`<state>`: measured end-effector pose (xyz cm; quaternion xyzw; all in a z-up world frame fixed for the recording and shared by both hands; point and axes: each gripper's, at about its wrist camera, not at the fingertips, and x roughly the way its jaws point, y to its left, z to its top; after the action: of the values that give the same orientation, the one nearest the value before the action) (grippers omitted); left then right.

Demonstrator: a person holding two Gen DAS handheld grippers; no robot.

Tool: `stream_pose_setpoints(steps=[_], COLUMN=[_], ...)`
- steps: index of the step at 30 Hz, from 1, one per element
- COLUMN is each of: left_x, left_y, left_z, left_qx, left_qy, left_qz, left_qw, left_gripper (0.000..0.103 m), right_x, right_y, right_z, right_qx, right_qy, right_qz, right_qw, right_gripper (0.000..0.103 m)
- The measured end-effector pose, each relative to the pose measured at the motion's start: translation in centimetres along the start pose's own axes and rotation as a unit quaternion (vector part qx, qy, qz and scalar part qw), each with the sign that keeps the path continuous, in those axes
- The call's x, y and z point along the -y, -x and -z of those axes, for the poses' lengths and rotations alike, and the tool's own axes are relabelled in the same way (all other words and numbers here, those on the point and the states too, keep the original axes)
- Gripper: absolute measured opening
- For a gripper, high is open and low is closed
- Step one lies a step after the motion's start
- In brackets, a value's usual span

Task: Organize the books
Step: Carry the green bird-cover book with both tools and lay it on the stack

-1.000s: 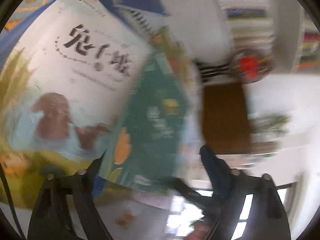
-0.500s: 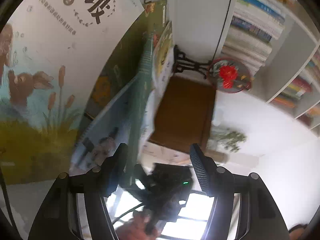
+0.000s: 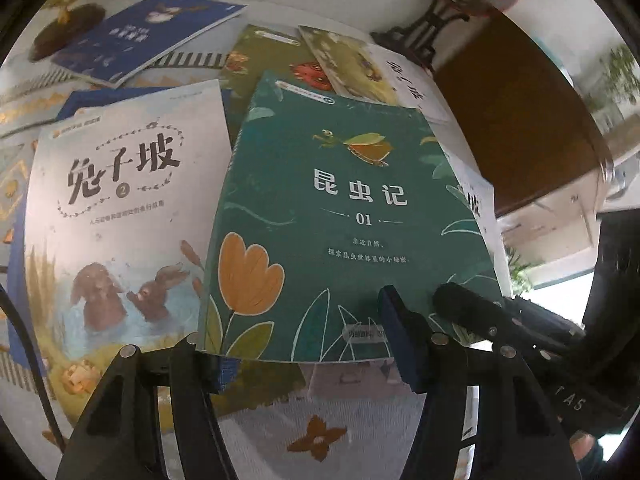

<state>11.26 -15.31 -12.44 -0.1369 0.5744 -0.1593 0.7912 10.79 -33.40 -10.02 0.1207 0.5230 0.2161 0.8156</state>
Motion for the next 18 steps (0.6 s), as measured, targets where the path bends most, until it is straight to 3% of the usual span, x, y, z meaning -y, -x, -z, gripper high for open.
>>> stream_pose_setpoints(steps=[4, 9, 18], left_x=[1.7, 0.9, -1.9], left_y=[0.9, 3.0, 9.3], left_z=[0.9, 2.3, 3.5], left_qx=[0.004, 0.016, 0.063], left_qy=[-0.065, -0.065, -0.059], left_qz=[-0.007, 0.019, 0.041], left_qw=[0.9978, 0.9976, 0.9954], left_gripper=[0.059, 0.059, 0.059], right_x=[-0.1, -2.6, -9.1], right_y=[0.6, 1.2, 3.0], right_z=[0.7, 1.8, 4.1], right_qx=[0.000, -0.001, 0.030], right_qy=[0.014, 0.072, 0.114], right_qz=[0.000, 0.015, 0.013], right_qw=[1.000, 0.997, 0.993], right_gripper=[0.017, 0.017, 0.017])
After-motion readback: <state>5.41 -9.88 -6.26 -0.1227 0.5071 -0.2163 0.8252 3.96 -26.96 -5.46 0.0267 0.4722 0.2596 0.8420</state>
